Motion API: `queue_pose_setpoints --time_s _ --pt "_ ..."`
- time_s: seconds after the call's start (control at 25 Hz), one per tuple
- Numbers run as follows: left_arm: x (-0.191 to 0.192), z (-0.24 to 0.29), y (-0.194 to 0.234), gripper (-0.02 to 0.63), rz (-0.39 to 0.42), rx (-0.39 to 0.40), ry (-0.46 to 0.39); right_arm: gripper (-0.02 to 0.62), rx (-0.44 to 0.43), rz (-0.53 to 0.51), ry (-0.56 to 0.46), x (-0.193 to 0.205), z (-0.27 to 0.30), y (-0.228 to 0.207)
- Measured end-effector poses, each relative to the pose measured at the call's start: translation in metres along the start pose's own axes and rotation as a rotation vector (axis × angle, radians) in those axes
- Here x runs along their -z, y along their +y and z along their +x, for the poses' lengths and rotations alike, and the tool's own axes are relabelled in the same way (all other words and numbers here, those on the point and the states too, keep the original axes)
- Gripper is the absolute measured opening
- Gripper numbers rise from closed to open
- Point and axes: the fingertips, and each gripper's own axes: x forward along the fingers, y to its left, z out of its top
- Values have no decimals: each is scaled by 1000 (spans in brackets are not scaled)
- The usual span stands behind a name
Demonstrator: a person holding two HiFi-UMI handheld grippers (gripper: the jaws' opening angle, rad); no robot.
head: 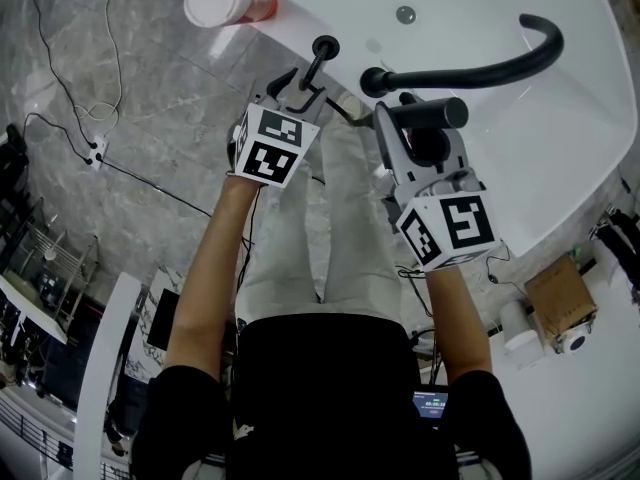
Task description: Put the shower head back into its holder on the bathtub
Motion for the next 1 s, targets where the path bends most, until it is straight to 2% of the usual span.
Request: queue_pose_setpoints --time_s 0.4,0.76,1.0 --pt "-4 -48 0 49 -22 -48 -51 143 -2 -43 -11 -17 -6 16" --pt "-23 -105 6 14 -52 -76 -84 143 -10 -60 -47 -56 -26 43" --pt "-56 -158 -4 14 -66 -100 -172 143 -25 -99 -72 -87 -49 62"
